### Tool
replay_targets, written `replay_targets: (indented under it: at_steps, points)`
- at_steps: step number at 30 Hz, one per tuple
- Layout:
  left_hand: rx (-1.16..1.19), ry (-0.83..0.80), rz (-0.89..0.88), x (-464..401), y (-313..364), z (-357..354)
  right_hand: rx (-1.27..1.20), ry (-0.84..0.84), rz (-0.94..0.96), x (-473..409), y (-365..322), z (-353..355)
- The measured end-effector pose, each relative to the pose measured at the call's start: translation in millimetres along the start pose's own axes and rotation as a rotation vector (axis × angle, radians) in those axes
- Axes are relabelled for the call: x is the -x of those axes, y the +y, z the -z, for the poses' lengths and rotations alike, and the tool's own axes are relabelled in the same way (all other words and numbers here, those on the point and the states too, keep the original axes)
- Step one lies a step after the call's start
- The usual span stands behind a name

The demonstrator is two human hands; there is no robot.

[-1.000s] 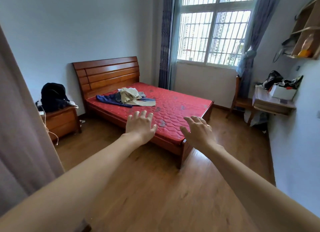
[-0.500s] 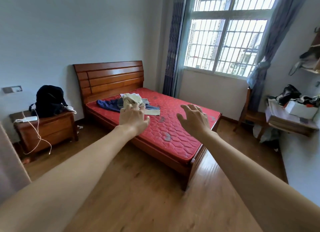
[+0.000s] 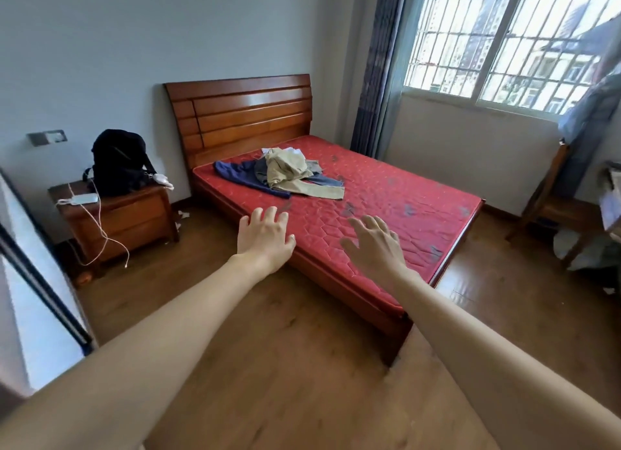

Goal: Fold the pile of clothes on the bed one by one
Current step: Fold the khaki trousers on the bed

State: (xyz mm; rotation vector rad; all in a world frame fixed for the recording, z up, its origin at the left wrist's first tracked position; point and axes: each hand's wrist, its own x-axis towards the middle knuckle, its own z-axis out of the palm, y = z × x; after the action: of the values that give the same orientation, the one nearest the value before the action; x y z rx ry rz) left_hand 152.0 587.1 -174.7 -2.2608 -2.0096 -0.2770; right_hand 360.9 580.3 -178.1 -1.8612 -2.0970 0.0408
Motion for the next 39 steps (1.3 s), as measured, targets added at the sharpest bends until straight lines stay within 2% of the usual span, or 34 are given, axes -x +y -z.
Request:
replay_targets:
  at_steps: [11, 20, 24, 34, 39]
  points:
    - [-0.073, 0.088, 0.132, -188, -13, -7, -0.028, 0.080, 0.126, -216, 37, -8]
    - [-0.065, -0.074, 0.201, -265, -42, -81, -0.070, -0.122, 0.144, -311, 43, -93]
    - [-0.059, -0.081, 0.197, -320, -70, -102, -0.066, -0.153, 0.138, -363, 34, -122]
    - [-0.044, 0.033, 0.183, -475, -164, -94, -0.058, 0.034, 0.149, -533, -20, -138]
    - [-0.040, -0.050, 0.164, -512, -190, -129, -0.075, -0.097, 0.120, -569, -29, -183]
